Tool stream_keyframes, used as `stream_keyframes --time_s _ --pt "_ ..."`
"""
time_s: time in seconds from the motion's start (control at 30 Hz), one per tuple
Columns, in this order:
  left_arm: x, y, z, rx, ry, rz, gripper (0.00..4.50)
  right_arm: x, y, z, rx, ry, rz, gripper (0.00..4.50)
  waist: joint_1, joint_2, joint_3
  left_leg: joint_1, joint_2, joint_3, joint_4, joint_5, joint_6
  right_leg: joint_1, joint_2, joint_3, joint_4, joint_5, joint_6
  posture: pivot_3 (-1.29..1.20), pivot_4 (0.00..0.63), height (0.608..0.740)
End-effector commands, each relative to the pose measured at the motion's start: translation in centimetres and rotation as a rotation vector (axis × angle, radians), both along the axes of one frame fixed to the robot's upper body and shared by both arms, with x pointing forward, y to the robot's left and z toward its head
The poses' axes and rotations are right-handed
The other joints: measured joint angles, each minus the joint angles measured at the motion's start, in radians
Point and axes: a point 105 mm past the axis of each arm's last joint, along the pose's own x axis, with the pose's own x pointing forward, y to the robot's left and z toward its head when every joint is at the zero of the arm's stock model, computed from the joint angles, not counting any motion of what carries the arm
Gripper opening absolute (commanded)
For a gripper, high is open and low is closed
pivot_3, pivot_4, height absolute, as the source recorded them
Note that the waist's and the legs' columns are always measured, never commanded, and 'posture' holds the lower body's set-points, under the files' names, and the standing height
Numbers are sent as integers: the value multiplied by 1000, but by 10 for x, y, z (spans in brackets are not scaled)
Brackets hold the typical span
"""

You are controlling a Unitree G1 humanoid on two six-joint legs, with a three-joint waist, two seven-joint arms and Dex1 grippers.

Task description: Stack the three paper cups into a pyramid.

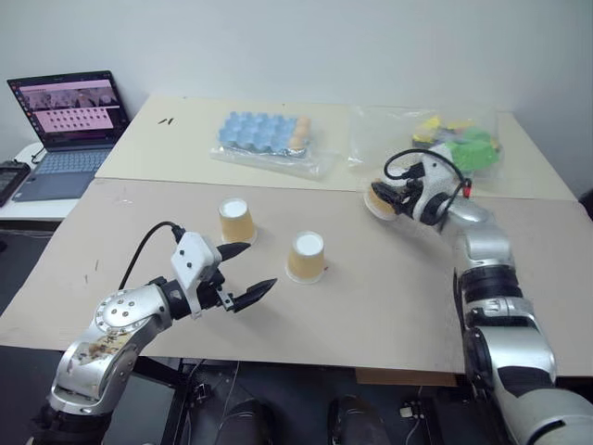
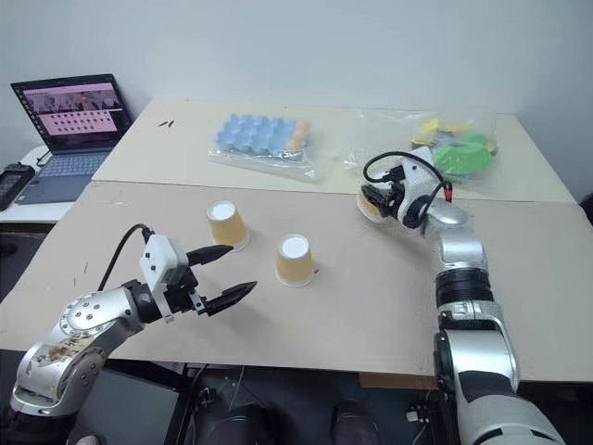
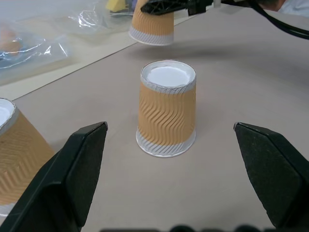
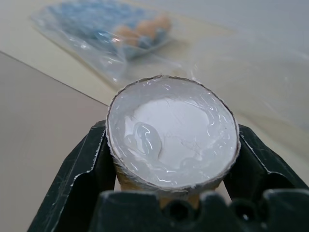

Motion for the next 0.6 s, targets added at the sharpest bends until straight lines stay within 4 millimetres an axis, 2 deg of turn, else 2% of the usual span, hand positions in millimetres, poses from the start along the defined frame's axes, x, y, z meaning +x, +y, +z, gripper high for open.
stream_keyframes --time_s 0.03,0.17,0.3,0.43,0.6 --pt "-4 -2 10 7 -45 -15 4500 -29 8 12 -78 5 182 2733 1 0 0 0 0 0 0 0 0 0 0 0 0 0 0 0 150 706" --pt "-3 -4 10 3 -43 -16 4500 -50 17 8 -118 61 311 2733 -11 0 0 3 0 0 0 0 0 1 0 1 1 0 0 0 150 706" --pt "-3 -5 11 -1 -43 -18 4500 -62 24 -7 -162 127 396 2733 -12 0 0 3 1 0 0 0 0 1 1 1 1 0 0 0 150 706" --pt "-2 -4 12 -1 -48 -14 4500 -79 57 -29 -185 190 559 2733 -7 0 0 3 1 0 0 0 0 1 0 1 0 0 0 0 150 706" --pt "-1 -4 13 -2 -51 -10 4500 -86 82 -46 -193 219 641 2733 -7 0 0 3 1 0 0 0 0 2 0 1 1 0 0 0 150 706"
